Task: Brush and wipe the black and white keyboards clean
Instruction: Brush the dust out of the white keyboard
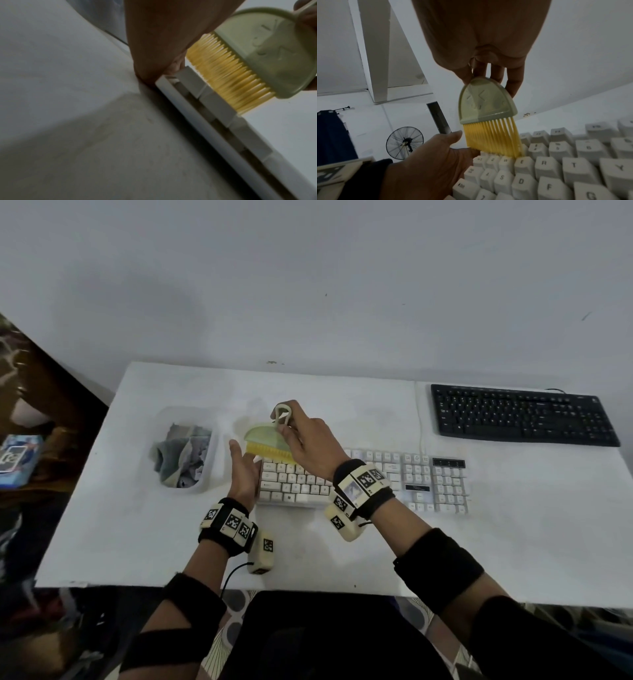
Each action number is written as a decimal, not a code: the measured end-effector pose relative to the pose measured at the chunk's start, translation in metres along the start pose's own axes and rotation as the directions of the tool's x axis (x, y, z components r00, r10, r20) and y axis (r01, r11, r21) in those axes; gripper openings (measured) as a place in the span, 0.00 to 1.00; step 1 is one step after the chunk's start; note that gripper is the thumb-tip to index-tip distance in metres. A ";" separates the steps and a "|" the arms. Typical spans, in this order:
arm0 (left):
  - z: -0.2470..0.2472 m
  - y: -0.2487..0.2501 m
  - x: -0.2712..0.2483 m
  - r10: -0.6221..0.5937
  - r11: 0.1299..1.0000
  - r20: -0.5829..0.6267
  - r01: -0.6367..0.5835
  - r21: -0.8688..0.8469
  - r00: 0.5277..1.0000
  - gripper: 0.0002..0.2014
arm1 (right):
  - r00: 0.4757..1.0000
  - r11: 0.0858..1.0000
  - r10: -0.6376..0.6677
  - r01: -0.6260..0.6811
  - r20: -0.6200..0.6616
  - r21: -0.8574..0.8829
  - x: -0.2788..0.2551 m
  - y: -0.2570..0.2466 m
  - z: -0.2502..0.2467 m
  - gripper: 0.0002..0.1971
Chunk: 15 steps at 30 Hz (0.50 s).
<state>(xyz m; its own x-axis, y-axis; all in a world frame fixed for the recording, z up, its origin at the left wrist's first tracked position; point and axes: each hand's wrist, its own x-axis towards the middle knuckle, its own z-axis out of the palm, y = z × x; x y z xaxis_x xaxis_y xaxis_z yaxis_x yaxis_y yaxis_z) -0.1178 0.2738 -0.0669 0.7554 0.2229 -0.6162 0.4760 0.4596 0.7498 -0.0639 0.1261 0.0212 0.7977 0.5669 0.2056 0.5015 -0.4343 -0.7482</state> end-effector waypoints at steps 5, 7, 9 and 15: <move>-0.004 0.000 0.005 -0.006 0.999 0.035 0.004 0.036 0.999 0.43 | 1.000 1.000 -0.002 0.002 0.022 -0.006 0.002 0.003 0.003 0.10; -0.007 -0.001 0.007 -0.018 0.999 0.017 0.017 0.048 1.000 0.43 | 1.000 1.000 -0.007 0.007 0.015 0.004 0.003 0.007 0.001 0.10; -0.006 0.000 0.005 -0.008 0.999 0.005 0.008 0.041 1.000 0.41 | 1.000 0.999 0.006 -0.006 -0.017 0.039 0.003 0.010 -0.001 0.09; -0.002 0.003 -0.003 0.004 1.000 0.019 -0.004 -0.008 1.000 0.41 | 0.992 0.991 0.088 -0.077 -0.096 0.112 0.019 0.014 -0.002 0.09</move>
<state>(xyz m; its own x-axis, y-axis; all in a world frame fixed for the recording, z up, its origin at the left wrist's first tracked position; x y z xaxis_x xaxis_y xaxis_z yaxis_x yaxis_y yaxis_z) -0.1193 0.2761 -0.0630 0.7656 0.2083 -0.6087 0.4697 0.4656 0.7501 -0.0414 0.1293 0.0160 0.8670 0.4569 0.1989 0.3981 -0.3952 -0.8278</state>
